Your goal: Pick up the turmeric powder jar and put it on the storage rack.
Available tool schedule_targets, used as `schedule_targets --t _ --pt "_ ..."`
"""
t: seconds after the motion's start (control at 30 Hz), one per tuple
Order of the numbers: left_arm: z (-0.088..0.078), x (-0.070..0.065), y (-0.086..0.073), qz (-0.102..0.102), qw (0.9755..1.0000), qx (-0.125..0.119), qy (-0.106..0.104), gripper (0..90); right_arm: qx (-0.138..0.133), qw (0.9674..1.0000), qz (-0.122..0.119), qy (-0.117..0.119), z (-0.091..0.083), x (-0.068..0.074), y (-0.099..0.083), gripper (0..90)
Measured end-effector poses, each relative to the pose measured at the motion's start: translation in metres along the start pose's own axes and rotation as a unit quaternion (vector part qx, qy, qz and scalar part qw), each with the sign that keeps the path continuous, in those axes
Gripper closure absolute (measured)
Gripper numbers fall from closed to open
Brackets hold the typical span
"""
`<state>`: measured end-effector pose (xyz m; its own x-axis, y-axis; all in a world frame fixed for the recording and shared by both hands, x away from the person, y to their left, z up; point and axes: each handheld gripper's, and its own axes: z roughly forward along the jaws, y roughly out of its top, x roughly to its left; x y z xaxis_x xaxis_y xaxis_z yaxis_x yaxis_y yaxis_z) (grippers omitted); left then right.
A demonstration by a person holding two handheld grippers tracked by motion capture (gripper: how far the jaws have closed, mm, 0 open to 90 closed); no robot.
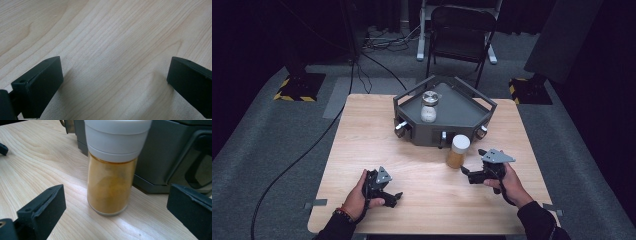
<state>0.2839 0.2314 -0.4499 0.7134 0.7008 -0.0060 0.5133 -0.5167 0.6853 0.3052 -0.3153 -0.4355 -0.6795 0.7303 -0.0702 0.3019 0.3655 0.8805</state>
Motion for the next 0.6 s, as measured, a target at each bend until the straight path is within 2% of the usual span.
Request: schedule_targets --t 0.6 --pt "0.0 0.0 0.0 -0.001 1.0 0.0 0.0 0.0 -0.001 1.0 0.007 -0.002 0.027 0.013 0.01 2.5"
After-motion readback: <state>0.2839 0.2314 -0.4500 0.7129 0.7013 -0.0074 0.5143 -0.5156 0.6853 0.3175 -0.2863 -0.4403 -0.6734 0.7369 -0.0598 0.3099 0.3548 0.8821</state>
